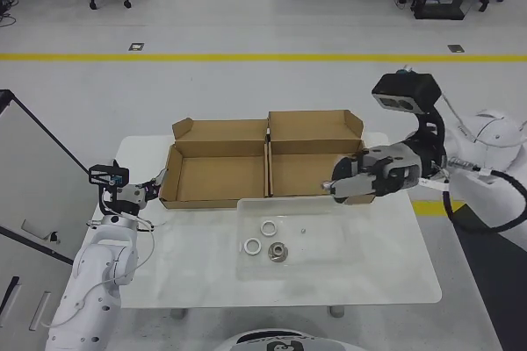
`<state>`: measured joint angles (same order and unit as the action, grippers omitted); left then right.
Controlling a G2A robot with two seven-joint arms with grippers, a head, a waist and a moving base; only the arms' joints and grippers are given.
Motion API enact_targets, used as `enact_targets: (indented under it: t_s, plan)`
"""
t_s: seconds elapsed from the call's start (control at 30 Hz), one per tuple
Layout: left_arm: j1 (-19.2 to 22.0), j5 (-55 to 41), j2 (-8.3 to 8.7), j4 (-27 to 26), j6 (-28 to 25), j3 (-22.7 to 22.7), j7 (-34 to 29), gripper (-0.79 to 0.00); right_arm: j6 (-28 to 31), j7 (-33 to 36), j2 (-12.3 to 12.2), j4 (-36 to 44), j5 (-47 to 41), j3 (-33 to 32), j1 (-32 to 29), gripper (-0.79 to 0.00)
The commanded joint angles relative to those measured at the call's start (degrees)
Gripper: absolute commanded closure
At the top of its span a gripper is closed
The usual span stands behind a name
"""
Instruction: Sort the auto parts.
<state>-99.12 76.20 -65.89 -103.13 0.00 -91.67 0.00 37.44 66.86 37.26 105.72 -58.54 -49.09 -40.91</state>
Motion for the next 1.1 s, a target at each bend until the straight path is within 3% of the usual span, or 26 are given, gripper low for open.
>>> enact_targets:
  t_s: [0.0, 0.3, 0.53, 0.87, 1.07]
  plan:
    - [0.0, 0.0, 0.0, 0.0, 0.0, 0.0, 0.0, -0.785, 0.04, -0.04, 0.83, 0.71, -4.18, -0.52, 0.42, 0.0]
    - [0.0, 0.0, 0.0, 0.0, 0.0, 0.0, 0.0, -0.785, -3.94, 3.95, 6.9, 2.77, -20.24, -2.3, 2.5, 0.0]
    - [0.0, 0.0, 0.0, 0.0, 0.0, 0.0, 0.0, -0.785, -8.15, 8.16, 12.66, 1.13, -26.92, -3.86, 2.68, 0.0]
    - [0.0, 0.0, 0.0, 0.0, 0.0, 0.0, 0.0, -0.785, -8.15, 8.16, 12.66, 1.13, -26.92, -3.86, 2.68, 0.0]
    - [0.0, 0.0, 0.0, 0.0, 0.0, 0.0, 0.0, -0.785, -13.48, 2.4, 12.19, 2.74, -12.79, -6.29, 1.01, 0.0]
